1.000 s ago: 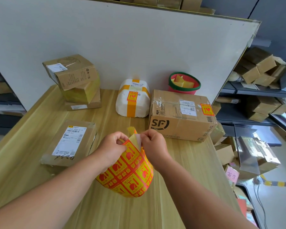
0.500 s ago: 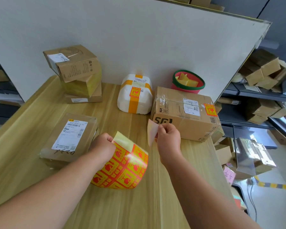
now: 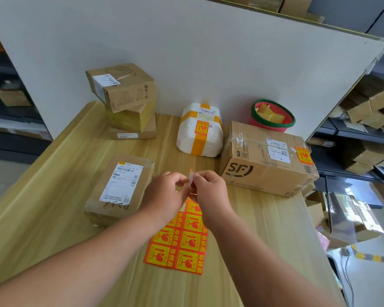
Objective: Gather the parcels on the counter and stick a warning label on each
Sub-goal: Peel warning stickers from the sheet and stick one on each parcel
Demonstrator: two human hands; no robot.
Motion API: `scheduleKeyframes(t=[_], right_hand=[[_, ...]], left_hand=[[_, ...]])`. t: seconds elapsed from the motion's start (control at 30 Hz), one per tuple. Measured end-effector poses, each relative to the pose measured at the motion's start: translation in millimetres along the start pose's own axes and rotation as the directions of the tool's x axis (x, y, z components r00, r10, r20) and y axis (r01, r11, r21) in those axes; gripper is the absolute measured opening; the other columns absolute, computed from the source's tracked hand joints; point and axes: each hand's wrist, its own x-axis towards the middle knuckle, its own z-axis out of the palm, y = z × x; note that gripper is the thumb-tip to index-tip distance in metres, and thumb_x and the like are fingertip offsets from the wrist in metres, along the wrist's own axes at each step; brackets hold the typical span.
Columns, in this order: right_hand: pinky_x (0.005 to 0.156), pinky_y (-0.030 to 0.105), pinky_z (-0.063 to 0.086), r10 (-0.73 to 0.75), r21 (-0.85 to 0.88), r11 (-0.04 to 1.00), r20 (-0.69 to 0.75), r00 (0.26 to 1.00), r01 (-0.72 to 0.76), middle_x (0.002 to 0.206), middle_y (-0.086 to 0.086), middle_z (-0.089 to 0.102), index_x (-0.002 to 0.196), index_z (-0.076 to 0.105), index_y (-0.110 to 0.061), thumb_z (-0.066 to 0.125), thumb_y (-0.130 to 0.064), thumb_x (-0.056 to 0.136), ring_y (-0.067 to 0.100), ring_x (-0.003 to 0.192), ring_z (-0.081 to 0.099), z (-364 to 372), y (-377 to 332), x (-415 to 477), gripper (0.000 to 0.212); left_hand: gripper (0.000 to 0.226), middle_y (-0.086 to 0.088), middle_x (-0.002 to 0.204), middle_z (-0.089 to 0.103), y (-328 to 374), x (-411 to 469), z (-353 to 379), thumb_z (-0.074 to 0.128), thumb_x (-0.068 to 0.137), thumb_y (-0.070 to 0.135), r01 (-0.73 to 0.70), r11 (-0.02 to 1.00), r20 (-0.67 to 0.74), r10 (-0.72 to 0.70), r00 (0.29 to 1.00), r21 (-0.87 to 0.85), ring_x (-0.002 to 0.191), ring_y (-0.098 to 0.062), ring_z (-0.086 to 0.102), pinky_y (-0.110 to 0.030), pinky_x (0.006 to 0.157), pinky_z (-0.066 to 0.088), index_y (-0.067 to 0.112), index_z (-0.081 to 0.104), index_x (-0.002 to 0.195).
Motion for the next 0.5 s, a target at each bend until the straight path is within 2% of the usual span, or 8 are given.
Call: scheduleKeyframes(t=[0.13, 0.2, 0.27, 0.4, 0.5], right_hand=[[0.069, 0.031, 0.055, 0.077, 0.087, 0.993, 0.082, 0.994, -0.084, 0.071, 0.005, 0.063, 0.082, 0.064, -0.010, 0.052, -0.010, 0.090, 0.015, 0.066, 0.060, 31.1, -2.4, -8.5, 0.014], [0.075, 0.034, 0.055, 0.106, 0.089, 0.989, 0.139, 0.985, -0.119, 0.078, 0.007, 0.067, 0.084, 0.065, -0.011, 0.052, -0.008, 0.090, 0.017, 0.072, 0.062, 46.6, -2.8, -13.0, 0.015], [0.074, 0.033, 0.053, 0.118, 0.085, 0.987, 0.185, 0.976, -0.135, 0.083, 0.008, 0.068, 0.088, 0.066, -0.011, 0.053, -0.008, 0.090, 0.016, 0.074, 0.064, 62.1, -2.9, -17.0, 0.014], [0.071, 0.029, 0.049, 0.125, 0.093, 0.983, 0.277, 0.953, -0.156, 0.083, 0.002, 0.070, 0.095, 0.066, -0.012, 0.055, -0.016, 0.092, 0.011, 0.071, 0.067, 89.2, -5.1, -22.3, 0.012], [0.063, 0.024, 0.050, 0.118, 0.101, 0.983, 0.303, 0.946, -0.155, 0.077, -0.002, 0.071, 0.090, 0.066, -0.015, 0.055, -0.016, 0.092, 0.011, 0.067, 0.066, 107.3, -6.5, -26.0, 0.011]], left_hand=[[0.011, 0.009, 0.087, 0.067, -23.8, 0.4, -23.5, 0.072, 0.080, 0.032, 0.109, 0.988, 0.015, -0.108, 0.994, -0.107, 0.087, -0.014, 0.064, -0.039, 0.080, 0.052, 0.031, 0.063, 0.086], [0.017, 0.010, 0.082, 0.067, -34.6, 1.6, -36.3, 0.073, 0.079, 0.026, 0.165, 0.973, 0.010, -0.166, 0.986, -0.164, 0.083, -0.016, 0.065, -0.042, 0.081, 0.052, 0.033, 0.058, 0.075], [0.019, 0.007, 0.077, 0.069, -44.7, 3.4, -49.0, 0.073, 0.079, 0.022, 0.199, 0.954, 0.005, -0.203, 0.979, -0.224, 0.079, -0.018, 0.066, -0.043, 0.079, 0.053, 0.031, 0.059, 0.071], [0.013, 0.002, 0.075, 0.070, -65.8, 7.0, -72.1, 0.072, 0.081, 0.021, 0.245, 0.927, 0.021, -0.250, 0.968, -0.285, 0.075, -0.019, 0.066, -0.035, 0.071, 0.051, 0.023, 0.061, 0.075], [0.011, 0.004, 0.070, 0.067, -81.1, 11.0, -87.6, 0.065, 0.084, 0.012, 0.282, 0.909, 0.019, -0.291, 0.957, -0.308, 0.066, -0.016, 0.061, -0.026, 0.061, 0.045, 0.020, 0.062, 0.076]])
